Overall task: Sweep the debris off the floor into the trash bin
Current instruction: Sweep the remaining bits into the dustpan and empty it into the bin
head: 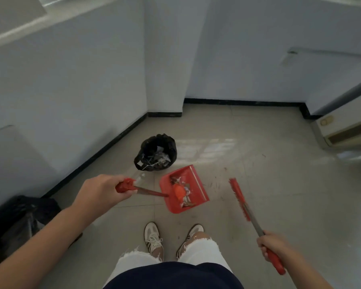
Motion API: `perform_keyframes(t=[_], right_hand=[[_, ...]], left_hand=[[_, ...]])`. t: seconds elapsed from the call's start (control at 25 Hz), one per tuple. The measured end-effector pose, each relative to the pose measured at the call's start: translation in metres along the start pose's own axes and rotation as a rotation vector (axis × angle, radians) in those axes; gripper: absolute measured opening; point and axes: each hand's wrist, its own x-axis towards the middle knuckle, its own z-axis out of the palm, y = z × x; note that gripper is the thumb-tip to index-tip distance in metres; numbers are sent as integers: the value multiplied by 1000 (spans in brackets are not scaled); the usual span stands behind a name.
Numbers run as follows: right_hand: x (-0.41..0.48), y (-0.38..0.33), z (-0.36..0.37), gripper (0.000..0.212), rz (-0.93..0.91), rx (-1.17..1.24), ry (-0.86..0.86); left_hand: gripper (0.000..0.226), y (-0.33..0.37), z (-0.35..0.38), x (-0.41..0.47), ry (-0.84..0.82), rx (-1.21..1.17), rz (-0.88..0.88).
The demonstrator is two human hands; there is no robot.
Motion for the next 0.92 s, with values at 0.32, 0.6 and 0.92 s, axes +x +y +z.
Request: perform_keyframes(t=[0.32,0.6,0.92], right_hand=[[3,-31,6,20,52,-51,-57],[-6,-67,45,67,-66,-259,-114],[-25,-119,58,69,-180,-385,-139]], left_hand=[[18,-21,-57,-66,286,-571,-451],[61,-68,-11,-126,398,-1090,-969],[38,-87,50,-134,463,-1407,-1228]])
